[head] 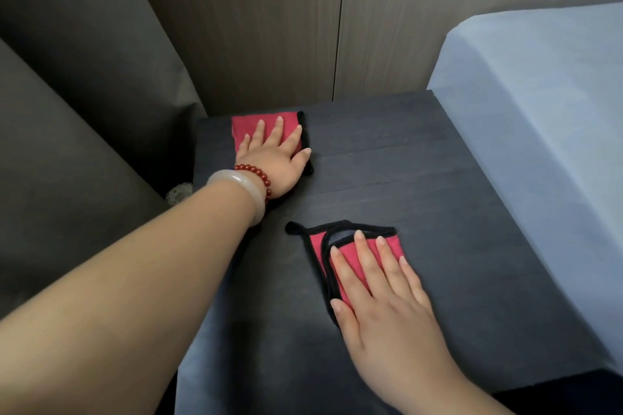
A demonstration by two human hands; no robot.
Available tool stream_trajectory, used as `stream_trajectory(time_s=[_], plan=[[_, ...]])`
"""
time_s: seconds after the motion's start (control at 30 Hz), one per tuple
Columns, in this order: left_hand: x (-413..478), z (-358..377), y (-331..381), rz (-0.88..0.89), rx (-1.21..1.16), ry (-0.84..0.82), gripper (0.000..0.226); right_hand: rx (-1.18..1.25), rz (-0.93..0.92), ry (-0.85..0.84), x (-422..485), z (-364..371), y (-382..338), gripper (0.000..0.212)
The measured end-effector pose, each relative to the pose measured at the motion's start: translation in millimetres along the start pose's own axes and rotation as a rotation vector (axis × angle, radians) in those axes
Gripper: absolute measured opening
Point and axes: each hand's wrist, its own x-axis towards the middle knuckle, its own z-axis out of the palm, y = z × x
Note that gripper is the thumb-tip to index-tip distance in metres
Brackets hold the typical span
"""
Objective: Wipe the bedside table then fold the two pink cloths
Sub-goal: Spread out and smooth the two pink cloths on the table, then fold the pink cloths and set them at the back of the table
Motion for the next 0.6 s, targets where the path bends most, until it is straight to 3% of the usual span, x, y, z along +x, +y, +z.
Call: stream_trajectory(time_s=[0.2, 0.3, 0.43, 0.6], plan=[[-60.3, 11.0, 9.8, 0.095, -0.103, 0.244, 0.055, 0.050, -0.013, 0.030, 3.8, 2.4, -0.5, 0.060], [-106.8, 35.8, 29.8, 0.190, -0.186, 0.199, 0.064, 0.077, -0.066, 0.012, 8.4, -1.0, 2.4, 0.067], [-137.6, 59.8, 31.2, 0.196, -0.168, 0.160, 0.075, 0.345, -0.044, 0.008, 13.7, -10.9, 18.3, 0.068], [-148.1, 62.6, 31.8, 0.119, -0.187, 0.156, 0.055, 0.268, 0.106, 0.125, 16.2, -10.3, 44.5, 0.068]])
